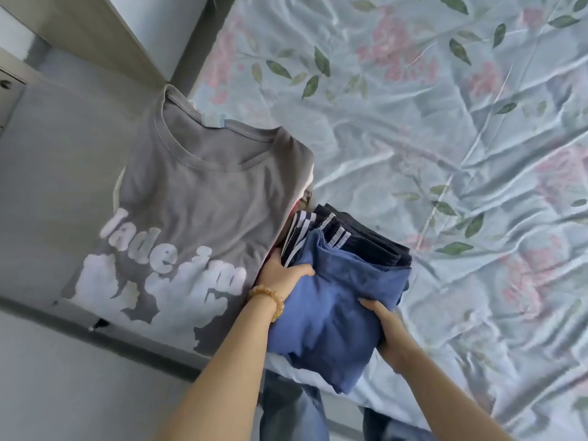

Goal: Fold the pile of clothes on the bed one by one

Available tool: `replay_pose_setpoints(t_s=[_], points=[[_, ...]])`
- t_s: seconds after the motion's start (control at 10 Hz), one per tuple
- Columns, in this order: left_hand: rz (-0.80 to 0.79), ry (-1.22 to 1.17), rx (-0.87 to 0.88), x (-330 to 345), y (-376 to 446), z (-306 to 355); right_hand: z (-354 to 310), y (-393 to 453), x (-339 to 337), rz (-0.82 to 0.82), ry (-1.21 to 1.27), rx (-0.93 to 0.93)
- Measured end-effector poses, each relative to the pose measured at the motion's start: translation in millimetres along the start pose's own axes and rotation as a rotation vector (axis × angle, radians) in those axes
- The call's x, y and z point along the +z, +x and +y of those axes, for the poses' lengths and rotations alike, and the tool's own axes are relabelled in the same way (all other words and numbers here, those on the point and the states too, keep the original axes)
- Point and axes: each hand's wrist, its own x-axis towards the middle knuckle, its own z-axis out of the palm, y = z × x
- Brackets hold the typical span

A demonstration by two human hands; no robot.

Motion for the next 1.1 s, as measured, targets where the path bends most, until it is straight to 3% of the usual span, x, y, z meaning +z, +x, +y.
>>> replay_pose_setpoints(t_s=[0.1, 0.2, 0.4, 0.5, 0.6, 0.7, 0.8, 0.9, 1.0, 1.1], points=[[0.036, 0.083, 0.023, 1.7, -4.2, 4.0, -7.4, 1.4, 0.2, 0.073, 0.075, -0.148], [0.174, 0.370, 0.250, 7.5, -20.6, 4.6, -18.4, 2.9, -0.3, 0.099, 0.166, -0.162], [0.508, 0.805, 0.637, 40.7, -61.5, -1.2, -10.8, 12.1, -10.1, 0.258, 0.027, -0.060], [0.341, 0.944, 0.922, 55.0, -65.8, -17.9, -18.6, 10.3, -8.5, 0.339, -0.155, -0.065], [0.252, 1.185, 0.857, 61.0, -50.1, -42.1, -31.4, -8.2, -4.3, 0.503, -0.601, -0.563], [0.255, 1.314, 0.783, 65.4, -28.2, -53.8, -33.4, -4.6, -9.2, 0.260, -1.307, -0.963], [0.228, 1.357, 0.735, 68.0, -19.8, -52.6, -36.8, 18.7, -20.9, 0.149, -1.598, -0.843], [0.205, 1.359, 0.695, 65.7, -34.6, -44.1, -44.7, 22.7, -23.4, 0.099, -1.646, -0.820], [0.152, 1.184, 0.613, 64.8, -71.1, -21.9, -59.3, -0.3, -26.9, 0.019, -1.697, -0.784], [0.297, 0.843, 0.684, 83.7, -133.1, -11.0, -70.7, -59.9, -41.8, -0.139, -1.740, -0.827]])
